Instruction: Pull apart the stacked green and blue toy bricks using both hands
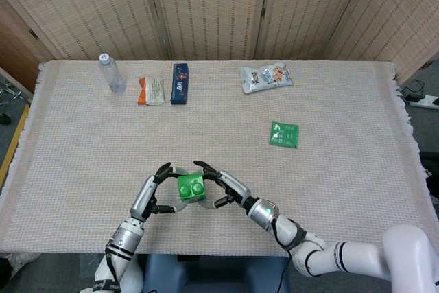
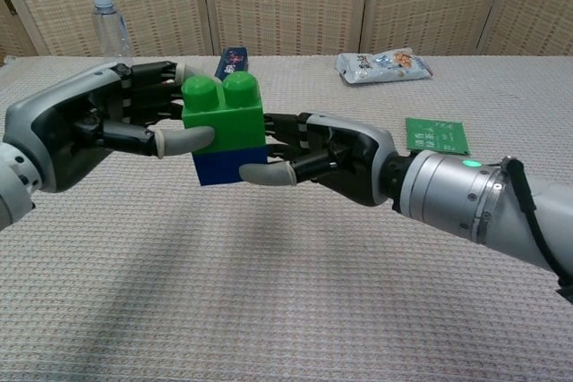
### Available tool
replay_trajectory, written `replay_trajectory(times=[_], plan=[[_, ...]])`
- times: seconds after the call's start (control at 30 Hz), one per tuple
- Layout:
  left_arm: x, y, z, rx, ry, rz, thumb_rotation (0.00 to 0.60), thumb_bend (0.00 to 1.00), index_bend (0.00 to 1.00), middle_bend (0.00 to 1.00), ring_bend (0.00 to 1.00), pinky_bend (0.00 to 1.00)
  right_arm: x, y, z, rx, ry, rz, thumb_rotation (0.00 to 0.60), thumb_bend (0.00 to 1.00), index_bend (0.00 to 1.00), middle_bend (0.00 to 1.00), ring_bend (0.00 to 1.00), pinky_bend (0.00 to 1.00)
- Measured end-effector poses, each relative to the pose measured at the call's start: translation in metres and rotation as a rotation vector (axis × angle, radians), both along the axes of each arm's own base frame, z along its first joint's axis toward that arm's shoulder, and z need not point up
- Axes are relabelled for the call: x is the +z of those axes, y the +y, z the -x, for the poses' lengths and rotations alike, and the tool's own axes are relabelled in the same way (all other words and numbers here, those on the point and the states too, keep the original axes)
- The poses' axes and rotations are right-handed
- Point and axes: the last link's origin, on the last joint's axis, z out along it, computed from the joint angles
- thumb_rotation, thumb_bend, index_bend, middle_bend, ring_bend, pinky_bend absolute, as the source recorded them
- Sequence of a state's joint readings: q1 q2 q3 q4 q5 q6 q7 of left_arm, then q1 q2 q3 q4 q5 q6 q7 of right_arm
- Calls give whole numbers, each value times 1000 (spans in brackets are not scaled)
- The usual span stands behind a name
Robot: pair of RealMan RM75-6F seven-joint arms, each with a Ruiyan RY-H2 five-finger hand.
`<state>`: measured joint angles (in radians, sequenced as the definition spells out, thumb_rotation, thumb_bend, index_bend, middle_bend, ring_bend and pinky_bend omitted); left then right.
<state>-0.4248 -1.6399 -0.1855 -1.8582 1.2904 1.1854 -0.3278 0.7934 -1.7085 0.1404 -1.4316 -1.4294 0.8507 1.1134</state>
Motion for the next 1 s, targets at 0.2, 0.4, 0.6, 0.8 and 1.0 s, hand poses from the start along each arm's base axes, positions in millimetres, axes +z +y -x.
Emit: replay_trajectory(times=[0.2,0.4,0.6,0.8,1.0], plan=[[-2,-1,-1,-1,-1,5,600,469,687,857,348,44,-1,-1,-4,-18,-15,16,600,361,376,64,155,144],[-4,-1,0,4,-1,12,600,469,688,857,347,43,1,-5,-11,-37,-27,23,600,361,528,109,180,158],[-5,-3,0,4,-5,13,600,469,688,857,348,43,-1,-5,-13,-56,-29,39,600,361,678,168,216,177],[-5,-3,-1,1,-16,6,600,469,689,858,348,43,-2,-4,-13,-62,-19,53,600,360,764,203,232,185],[-4,-4,-5,-7,-37,3,600,469,691,859,348,43,-7,-3,-12,-69,2,59,600,361,809,227,239,186]])
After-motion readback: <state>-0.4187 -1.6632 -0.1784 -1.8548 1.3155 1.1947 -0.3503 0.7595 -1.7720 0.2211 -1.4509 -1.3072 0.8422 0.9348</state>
